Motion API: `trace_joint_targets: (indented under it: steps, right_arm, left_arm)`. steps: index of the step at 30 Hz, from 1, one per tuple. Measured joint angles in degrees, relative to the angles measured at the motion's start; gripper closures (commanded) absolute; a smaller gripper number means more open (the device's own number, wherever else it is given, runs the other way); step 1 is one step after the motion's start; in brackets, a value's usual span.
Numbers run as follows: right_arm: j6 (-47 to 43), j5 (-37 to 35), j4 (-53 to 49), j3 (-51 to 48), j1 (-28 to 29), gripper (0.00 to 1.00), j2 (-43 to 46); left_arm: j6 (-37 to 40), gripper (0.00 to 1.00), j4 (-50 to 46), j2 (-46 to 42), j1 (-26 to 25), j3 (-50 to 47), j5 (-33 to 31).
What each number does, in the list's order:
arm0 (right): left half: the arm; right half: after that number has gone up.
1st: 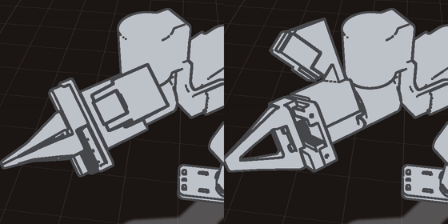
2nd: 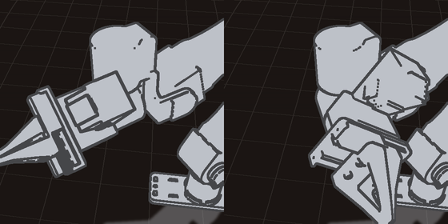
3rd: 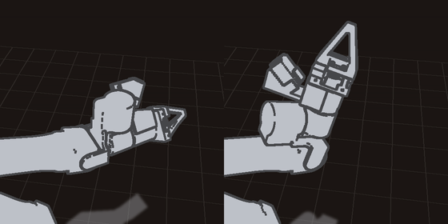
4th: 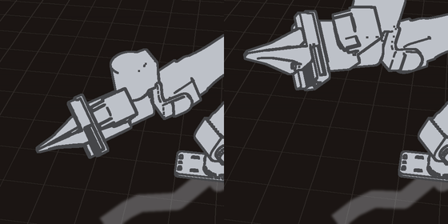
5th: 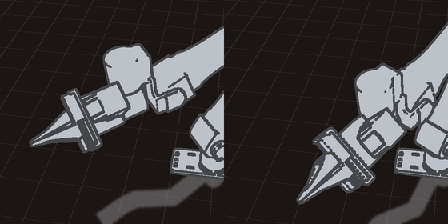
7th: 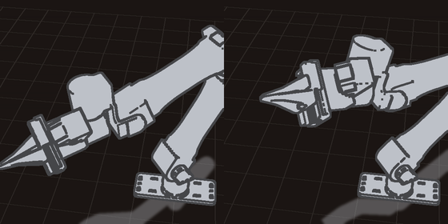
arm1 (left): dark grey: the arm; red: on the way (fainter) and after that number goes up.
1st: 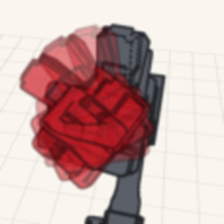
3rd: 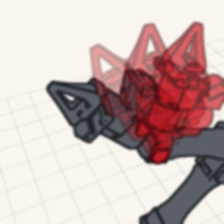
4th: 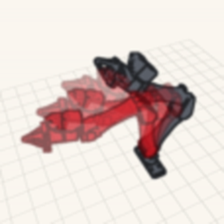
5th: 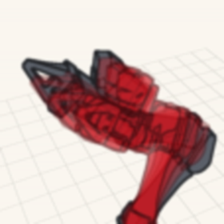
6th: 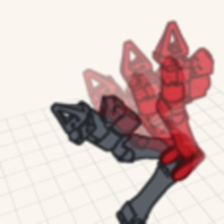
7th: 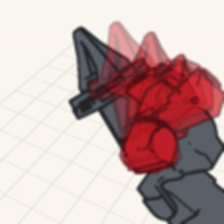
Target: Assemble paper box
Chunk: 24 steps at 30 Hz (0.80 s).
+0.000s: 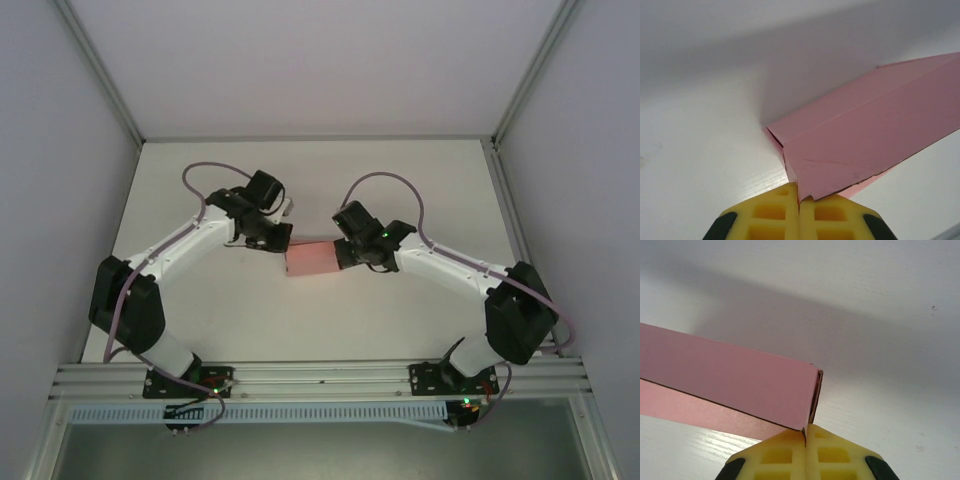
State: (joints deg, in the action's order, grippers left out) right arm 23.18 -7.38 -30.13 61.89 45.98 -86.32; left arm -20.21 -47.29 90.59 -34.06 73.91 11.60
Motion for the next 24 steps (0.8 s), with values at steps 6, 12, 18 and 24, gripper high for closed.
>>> trace_joint_targets:
  steps: [6,12,18,24]
  right_arm:
    - [0.0,-1.7,-0.1,0.3,0.7,1.00,-0.5]
    - [1.0,-2.5,0.0,0.3,1.6,1.00,-0.6]
    - [1.5,-3.0,0.1,0.3,2.4,1.00,-0.6]
    - [1.5,-3.6,0.4,0.0,2.4,1.00,-0.6]
  left_arm:
    - [-2.5,1.00,-0.9,0.1,3.0,0.1,7.1]
    - [-4.8,1.00,-0.7,1.5,6.2,0.1,13.2]
    - [-4.1,1.00,-1.2,2.8,6.8,0.4,13.5]
    - [-2.8,1.00,0.2,1.5,3.2,-0.6,5.9]
